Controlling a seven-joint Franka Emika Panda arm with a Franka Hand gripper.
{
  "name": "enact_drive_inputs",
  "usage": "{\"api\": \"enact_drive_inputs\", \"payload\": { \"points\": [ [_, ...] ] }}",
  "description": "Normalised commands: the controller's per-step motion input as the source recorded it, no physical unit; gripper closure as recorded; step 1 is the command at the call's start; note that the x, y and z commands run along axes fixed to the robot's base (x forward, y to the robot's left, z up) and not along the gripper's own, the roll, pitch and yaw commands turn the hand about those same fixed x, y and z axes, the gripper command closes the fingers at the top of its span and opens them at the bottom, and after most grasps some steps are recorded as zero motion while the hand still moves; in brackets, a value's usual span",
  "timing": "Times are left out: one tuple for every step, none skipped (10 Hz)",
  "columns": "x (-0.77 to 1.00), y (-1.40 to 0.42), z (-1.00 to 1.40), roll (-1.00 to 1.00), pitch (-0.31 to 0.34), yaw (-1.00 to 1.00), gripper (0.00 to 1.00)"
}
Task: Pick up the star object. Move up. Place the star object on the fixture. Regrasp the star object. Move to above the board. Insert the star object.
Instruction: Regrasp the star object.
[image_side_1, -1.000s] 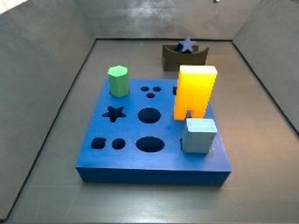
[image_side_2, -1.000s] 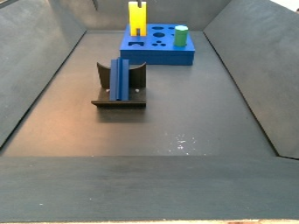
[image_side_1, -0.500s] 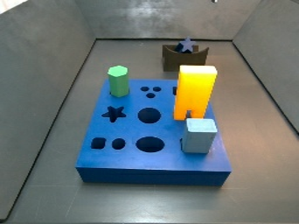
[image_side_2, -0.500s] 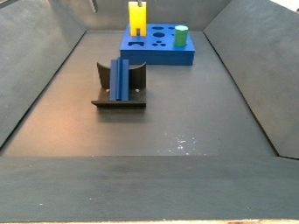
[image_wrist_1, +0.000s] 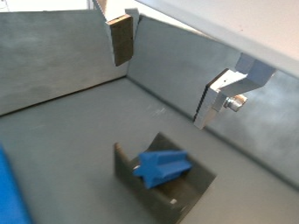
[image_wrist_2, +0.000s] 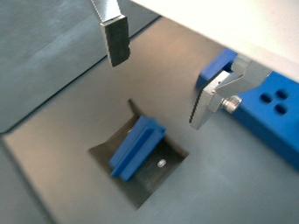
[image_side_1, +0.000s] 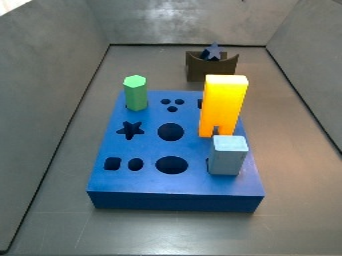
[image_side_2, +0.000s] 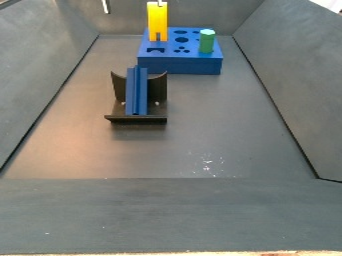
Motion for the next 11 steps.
{"api": "enact_drive_inputs", "payload": {
  "points": [
    [-0.01,-0.02,0.01,1.00,-0.023,0.03,0.00],
    [0.01,-0.02,0.00,1.00,-0.013,0.03,0.00],
    [0.02,-0.02,-0.01,1.00,-0.006,0.03,0.00],
    [0.03,-0.03,0.00,1.00,0.008,0.03,0.00],
    [0.04,-0.03,0.00,1.00,0.024,0.04,0.00],
    [0.05,-0.03,-0.01,1.00,0.035,0.04,0.00],
    [0.07,-0.03,-0.01,1.00,0.078,0.06,0.00],
    [0.08,-0.04,-0.01,0.98,0.099,0.07,0.00],
    [0.09,-0.04,-0.01,0.72,0.118,0.08,0.00],
    [0.09,-0.04,-0.01,0.53,0.122,0.10,0.00],
    [0.09,-0.03,-0.01,0.31,0.111,0.12,0.00]
  ]
}}
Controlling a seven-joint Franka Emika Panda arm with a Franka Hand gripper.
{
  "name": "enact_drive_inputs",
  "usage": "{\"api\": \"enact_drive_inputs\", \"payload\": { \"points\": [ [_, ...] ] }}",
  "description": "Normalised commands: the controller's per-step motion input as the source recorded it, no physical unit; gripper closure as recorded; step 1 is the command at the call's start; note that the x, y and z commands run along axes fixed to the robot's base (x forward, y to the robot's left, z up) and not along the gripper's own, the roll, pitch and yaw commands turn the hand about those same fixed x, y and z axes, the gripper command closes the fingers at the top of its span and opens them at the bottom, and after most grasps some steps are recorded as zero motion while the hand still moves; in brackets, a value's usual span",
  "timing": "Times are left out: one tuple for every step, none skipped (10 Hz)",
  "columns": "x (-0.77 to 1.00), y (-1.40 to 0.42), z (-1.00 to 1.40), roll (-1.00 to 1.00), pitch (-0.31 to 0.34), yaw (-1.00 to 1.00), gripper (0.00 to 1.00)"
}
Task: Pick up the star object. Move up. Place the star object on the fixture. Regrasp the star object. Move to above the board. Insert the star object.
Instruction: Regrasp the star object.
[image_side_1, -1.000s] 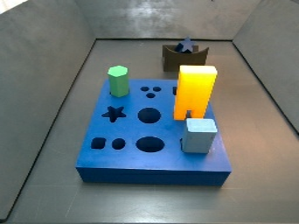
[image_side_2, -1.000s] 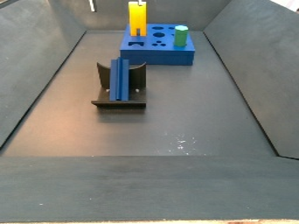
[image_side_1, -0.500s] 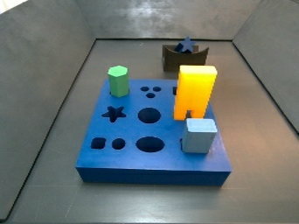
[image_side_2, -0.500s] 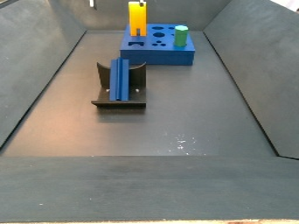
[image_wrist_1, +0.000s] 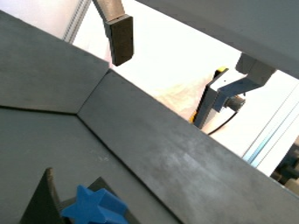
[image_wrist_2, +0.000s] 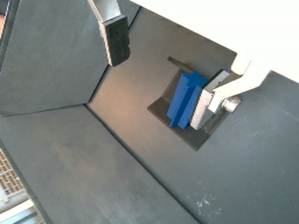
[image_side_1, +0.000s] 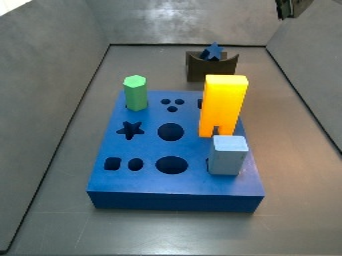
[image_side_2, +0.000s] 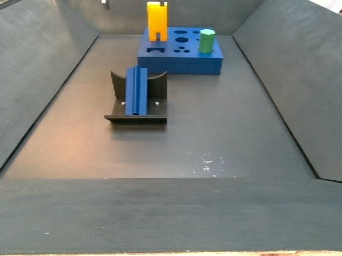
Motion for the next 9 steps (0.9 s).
{"api": "enact_drive_inputs", "payload": {
  "points": [
    [0.08,-0.03,0.00,0.25,0.099,0.13,0.00],
    [0.03,0.08,-1.00,0.19,0.109,0.25,0.00],
    [0.03,0.07,-1.00,0.18,0.090,0.26,0.00],
    [0.05,0.07,-1.00,0.17,0.042,0.25,0.00],
    [0.06,0.06,-1.00,0.15,-0.008,0.23,0.00],
    [0.07,0.06,-1.00,0.13,-0.069,0.19,0.00],
    [0.08,0.05,-1.00,0.12,-0.111,0.16,0.00],
    [0.09,0.05,-1.00,0.10,-0.150,0.11,0.00],
    [0.09,0.05,-1.00,0.10,-0.161,0.08,0.00]
  ]
}}
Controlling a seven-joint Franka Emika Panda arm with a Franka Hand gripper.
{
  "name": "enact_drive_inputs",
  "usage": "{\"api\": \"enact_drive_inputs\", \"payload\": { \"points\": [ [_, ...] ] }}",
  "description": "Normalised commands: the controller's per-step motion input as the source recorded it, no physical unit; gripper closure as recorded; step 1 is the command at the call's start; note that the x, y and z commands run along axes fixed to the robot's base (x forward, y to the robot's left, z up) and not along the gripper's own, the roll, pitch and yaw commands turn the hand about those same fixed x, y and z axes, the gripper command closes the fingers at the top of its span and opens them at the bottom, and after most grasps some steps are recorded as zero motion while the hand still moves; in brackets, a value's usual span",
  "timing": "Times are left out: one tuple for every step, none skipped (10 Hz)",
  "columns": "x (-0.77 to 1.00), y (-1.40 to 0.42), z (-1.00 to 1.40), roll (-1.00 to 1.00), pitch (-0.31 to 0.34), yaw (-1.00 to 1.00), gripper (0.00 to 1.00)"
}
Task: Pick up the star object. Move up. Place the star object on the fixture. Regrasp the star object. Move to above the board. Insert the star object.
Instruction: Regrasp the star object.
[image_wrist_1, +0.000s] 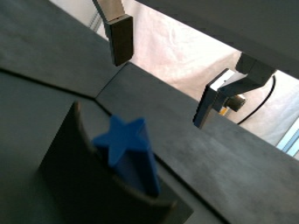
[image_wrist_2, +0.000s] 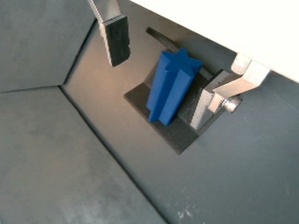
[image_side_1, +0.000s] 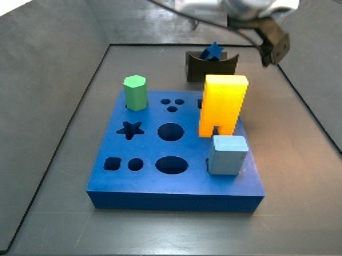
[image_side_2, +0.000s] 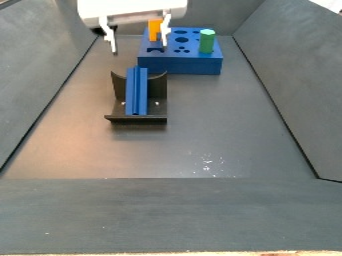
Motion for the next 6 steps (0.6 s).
{"api": "enact_drive_inputs", "payload": {
  "points": [
    [0.10,0.04,-1.00,0.09,-0.159,0.01,0.00],
    [0.11,0.04,-1.00,0.08,-0.151,-0.01,0.00],
    [0.10,0.02,-0.84,0.09,-0.115,-0.05,0.00],
    [0.10,0.02,-0.68,0.09,-0.087,-0.07,0.00],
    [0.08,0.01,-0.49,0.08,-0.047,-0.07,0.00],
    [0.08,0.01,-0.36,0.08,-0.026,-0.07,0.00]
  ]
}}
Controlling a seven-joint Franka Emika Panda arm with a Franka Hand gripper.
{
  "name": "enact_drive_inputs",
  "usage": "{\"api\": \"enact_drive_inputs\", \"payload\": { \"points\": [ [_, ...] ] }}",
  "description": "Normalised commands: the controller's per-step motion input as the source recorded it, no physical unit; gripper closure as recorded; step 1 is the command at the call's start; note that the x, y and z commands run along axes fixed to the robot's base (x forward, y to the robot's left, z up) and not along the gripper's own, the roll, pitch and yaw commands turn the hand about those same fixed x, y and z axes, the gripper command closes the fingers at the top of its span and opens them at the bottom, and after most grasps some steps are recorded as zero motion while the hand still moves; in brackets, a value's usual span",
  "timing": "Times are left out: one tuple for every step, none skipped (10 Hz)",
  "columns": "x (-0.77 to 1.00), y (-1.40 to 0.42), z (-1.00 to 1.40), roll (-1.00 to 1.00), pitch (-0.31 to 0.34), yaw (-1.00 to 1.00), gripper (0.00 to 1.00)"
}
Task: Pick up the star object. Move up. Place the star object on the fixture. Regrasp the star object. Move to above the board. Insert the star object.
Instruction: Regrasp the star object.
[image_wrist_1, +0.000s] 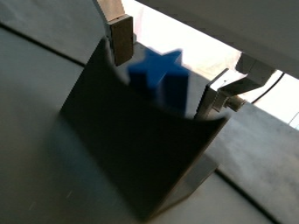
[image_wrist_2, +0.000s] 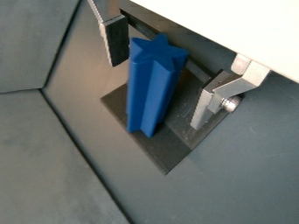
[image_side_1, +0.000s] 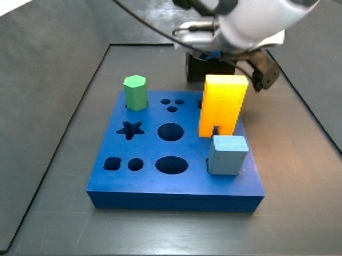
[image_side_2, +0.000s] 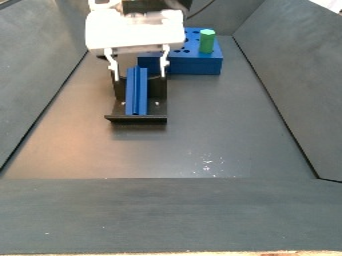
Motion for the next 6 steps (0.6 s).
{"api": "enact_drive_inputs", "payload": {
  "points": [
    [0.07,0.00,-0.23,0.07,-0.004,-0.05,0.00],
    [0.02,-0.01,-0.18,0.06,0.008,-0.05,0.00],
    [0.01,-0.01,-0.17,0.06,0.008,-0.04,0.00],
    [0.01,-0.01,-0.17,0.06,0.009,-0.03,0.00],
    [0.01,-0.01,-0.17,0.06,0.010,-0.03,0.00],
    [0.01,-0.01,-0.17,0.06,0.010,-0.03,0.00]
  ]
}}
